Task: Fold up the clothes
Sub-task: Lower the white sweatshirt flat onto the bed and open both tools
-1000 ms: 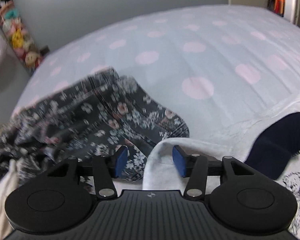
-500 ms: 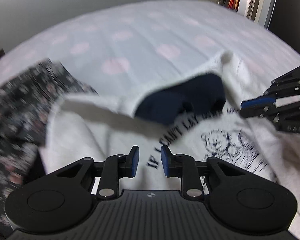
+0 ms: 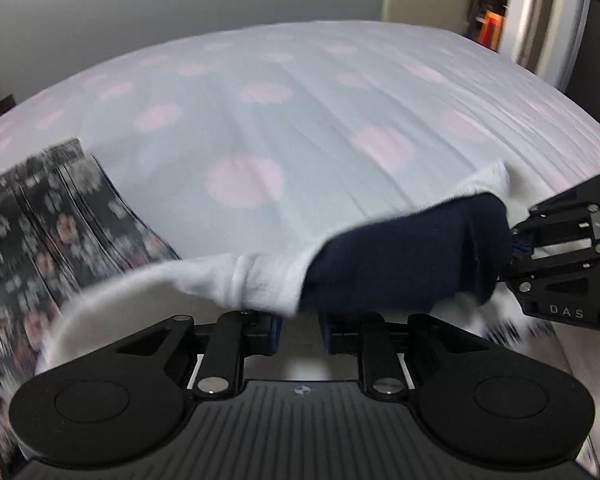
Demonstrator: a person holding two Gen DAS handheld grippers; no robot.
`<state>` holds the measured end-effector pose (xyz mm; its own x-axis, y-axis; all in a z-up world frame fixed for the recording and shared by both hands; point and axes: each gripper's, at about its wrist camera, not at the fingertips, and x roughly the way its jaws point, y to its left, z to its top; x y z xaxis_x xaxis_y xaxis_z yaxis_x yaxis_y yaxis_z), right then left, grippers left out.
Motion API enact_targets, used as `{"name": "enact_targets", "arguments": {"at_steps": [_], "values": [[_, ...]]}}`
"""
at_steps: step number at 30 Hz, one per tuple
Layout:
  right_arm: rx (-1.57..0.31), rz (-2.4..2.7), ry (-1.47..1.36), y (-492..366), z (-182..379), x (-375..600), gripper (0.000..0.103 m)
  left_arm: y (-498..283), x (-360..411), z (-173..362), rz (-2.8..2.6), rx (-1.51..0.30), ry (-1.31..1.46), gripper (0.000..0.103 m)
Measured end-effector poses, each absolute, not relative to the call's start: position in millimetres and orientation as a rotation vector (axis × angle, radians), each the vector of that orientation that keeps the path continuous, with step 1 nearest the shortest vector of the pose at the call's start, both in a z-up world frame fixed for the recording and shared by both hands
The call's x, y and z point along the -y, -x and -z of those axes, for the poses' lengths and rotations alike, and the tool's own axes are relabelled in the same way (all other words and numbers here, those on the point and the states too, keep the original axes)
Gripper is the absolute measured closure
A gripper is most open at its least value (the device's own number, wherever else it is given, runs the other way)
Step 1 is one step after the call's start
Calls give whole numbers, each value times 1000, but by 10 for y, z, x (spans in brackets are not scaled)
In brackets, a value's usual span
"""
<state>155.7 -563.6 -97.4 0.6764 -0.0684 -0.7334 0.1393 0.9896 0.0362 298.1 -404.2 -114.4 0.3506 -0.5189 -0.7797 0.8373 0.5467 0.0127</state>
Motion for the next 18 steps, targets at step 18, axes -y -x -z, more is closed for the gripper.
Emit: {"name": "enact_targets", "arguments": {"at_steps": [18], "values": [[-709, 292, -232, -1677, 395, 6048, 65, -3125, 3450, 525, 827, -794, -353, 57]]}}
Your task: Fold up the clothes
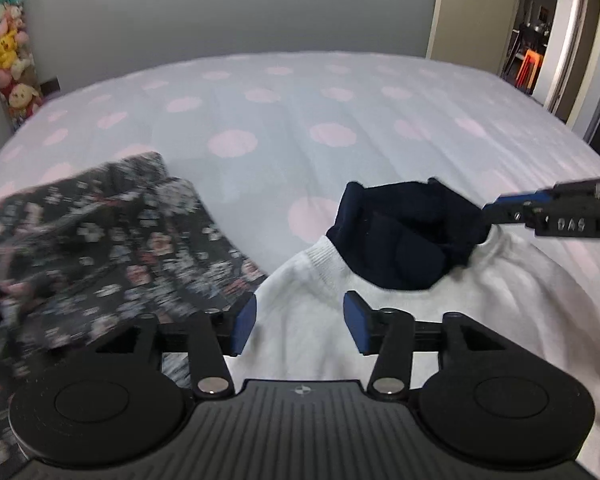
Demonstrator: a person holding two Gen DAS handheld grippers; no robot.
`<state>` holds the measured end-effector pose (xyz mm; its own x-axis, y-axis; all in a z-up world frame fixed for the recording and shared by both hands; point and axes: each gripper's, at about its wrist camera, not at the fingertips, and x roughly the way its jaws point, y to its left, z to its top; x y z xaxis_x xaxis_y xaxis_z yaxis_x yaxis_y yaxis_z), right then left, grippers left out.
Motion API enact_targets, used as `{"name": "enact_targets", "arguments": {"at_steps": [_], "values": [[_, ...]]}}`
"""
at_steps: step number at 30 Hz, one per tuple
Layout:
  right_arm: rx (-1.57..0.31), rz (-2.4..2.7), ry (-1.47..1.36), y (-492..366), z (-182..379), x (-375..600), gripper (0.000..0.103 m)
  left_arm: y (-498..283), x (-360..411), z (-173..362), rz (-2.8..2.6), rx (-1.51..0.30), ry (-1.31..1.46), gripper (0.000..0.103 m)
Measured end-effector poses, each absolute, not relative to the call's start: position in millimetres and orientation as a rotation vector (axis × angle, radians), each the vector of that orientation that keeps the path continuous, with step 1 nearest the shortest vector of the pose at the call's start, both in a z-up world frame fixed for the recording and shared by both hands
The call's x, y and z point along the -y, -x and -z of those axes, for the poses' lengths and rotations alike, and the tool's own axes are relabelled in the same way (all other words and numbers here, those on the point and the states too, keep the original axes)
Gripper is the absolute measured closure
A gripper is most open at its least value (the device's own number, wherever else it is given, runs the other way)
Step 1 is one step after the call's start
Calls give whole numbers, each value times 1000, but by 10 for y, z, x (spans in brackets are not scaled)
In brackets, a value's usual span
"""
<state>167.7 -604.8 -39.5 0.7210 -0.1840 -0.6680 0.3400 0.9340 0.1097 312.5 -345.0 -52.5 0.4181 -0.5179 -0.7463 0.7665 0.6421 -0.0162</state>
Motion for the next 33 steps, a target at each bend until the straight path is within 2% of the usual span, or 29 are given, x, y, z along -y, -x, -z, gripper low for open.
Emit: {"name": "enact_targets", "arguments": {"at_steps": [1, 9, 16, 19, 24, 27, 33], "values": [[-698, 296, -220, -1582, 320, 6015, 58, -3061, 3326, 449, 828, -793, -352, 56], [-755, 295, -212, -369, 32, 5729, 58, -2340, 2285, 120, 775, -858, -338, 53], [-823, 377, -264, 1114, 106, 5452, 57, -1558, 1408, 181, 701, -937, -350, 52], [-846, 432, -309, 1727, 132, 5363, 52, -1259, 1077, 249, 669, -956, -330, 52], [-880, 481, -376, 2540, 207, 5229, 47, -869, 767, 440, 612, -978, -334, 51], [-897, 487, -384, 2901, 242, 5143, 34, -686, 629, 527, 597, -978, -324, 51], [-931, 394, -388, 3223, 357, 5024, 33, -463, 487, 603, 580, -981, -222, 51]]}}
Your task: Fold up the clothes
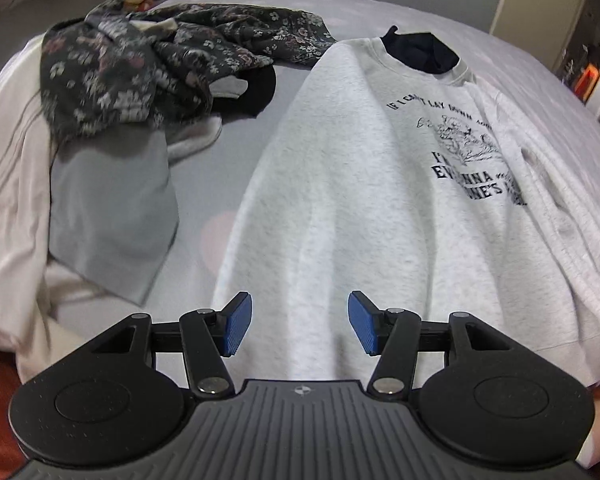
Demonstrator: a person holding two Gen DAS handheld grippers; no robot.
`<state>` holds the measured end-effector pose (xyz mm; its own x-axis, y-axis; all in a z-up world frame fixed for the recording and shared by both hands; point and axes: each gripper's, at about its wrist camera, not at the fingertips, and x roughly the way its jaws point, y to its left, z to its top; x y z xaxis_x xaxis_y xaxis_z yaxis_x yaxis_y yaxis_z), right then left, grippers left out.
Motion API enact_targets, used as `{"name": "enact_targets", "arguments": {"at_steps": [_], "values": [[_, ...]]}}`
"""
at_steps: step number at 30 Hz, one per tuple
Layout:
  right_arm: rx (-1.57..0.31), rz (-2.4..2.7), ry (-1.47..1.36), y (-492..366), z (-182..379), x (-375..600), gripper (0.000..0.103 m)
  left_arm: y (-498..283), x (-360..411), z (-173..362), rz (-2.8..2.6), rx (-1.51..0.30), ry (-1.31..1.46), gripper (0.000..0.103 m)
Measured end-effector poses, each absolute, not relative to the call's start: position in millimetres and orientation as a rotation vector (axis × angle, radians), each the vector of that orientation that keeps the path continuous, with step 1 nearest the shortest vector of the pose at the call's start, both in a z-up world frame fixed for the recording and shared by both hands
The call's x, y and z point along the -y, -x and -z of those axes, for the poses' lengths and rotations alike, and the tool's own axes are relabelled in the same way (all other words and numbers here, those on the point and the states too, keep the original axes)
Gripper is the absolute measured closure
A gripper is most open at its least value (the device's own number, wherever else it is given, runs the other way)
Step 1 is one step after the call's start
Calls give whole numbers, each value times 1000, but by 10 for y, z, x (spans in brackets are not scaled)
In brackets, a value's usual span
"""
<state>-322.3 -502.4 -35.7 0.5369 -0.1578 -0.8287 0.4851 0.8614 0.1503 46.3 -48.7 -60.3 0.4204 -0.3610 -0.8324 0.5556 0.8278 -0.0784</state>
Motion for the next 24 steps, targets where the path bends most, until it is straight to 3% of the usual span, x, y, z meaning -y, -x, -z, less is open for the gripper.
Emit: {"name": "enact_targets", "arguments": {"at_steps": [3, 5, 6, 9, 19, 24], "values": [[-960, 365, -318, 3086, 442, 5017, 36, -387, 443, 613, 571, -990, -173, 51], [-981, 319, -310, 2980, 477, 5044, 61, -326, 415, 588, 558, -982, -158, 51], [-986, 290, -353, 2943, 487, 5074, 84, -299, 387, 568, 548, -975, -148, 51], [-962, 311, -404, 2914, 427, 5132, 98, -257, 289, 547, 525, -977, -105, 51], [-776, 568, -334, 2975, -709, 5794, 100, -227, 273, 564, 519, -998, -104, 51], [-770, 733, -277, 2841, -1172, 6331, 100, -208, 232, 549, 516, -1011, -96, 51]]}}
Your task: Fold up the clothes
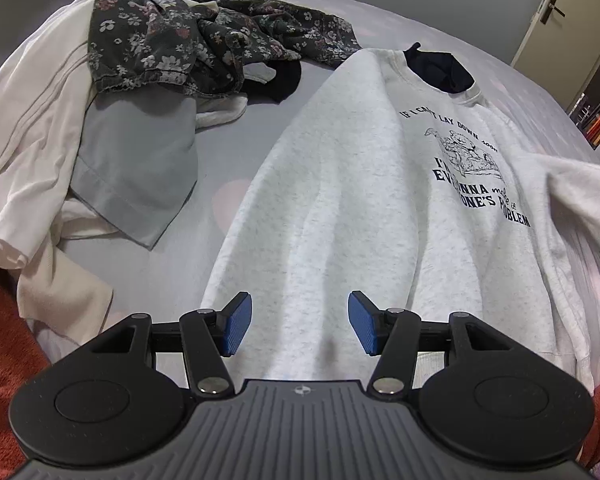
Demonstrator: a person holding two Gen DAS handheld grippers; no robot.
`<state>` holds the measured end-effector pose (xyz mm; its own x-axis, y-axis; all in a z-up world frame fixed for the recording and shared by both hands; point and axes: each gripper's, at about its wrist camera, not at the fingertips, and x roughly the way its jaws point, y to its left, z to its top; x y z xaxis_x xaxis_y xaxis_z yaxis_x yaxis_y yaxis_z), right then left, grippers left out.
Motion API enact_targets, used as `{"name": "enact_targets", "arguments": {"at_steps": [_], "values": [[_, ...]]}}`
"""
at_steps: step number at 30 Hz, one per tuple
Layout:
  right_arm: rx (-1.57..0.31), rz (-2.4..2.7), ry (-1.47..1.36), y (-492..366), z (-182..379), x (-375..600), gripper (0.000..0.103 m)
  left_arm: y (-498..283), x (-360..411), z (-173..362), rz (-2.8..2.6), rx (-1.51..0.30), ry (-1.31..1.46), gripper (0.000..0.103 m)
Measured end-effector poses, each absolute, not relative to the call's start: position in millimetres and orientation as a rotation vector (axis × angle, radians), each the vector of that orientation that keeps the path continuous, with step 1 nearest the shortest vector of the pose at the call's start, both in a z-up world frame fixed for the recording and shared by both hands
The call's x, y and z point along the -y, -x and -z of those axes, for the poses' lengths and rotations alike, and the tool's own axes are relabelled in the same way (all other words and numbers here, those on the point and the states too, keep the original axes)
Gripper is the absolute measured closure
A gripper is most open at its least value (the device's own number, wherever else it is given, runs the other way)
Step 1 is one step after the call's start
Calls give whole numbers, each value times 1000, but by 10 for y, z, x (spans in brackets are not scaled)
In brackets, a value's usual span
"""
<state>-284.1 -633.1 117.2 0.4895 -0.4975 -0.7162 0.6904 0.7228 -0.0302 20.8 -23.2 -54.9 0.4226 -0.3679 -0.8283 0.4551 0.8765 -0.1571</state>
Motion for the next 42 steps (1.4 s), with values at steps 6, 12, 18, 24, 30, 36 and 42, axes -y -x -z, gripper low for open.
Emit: {"name": "enact_targets", "arguments": {"at_steps": [6, 12, 18, 24, 30, 36, 42], "values": [[-830, 967, -277, 2748, -1034, 7055, 100, -231, 163, 520, 512, -1036, -62, 51], [-856, 1032, -303, 2599, -660, 7308, 98, -177, 205, 520, 521, -1068, -105, 47], [-768, 1004, -224, 2620, -642, 6942, 82, -136, 201, 603, 483, -1082, -160, 44], [-656, 798, -326, 2716, -494, 6112, 64, -227, 83, 701, 358, -1051, -183, 44], [-672, 609, -482, 2575, 108, 5247, 61, -339, -47, 825, 338, -1073, -121, 52], [-711, 599, -495, 2502, 584, 4777, 51, -351, -146, 923, 357, -1083, -67, 87], [-675, 621, -491, 2585, 582, 4806, 37, -353, -210, 761, 388, -1012, 3, 102]]}}
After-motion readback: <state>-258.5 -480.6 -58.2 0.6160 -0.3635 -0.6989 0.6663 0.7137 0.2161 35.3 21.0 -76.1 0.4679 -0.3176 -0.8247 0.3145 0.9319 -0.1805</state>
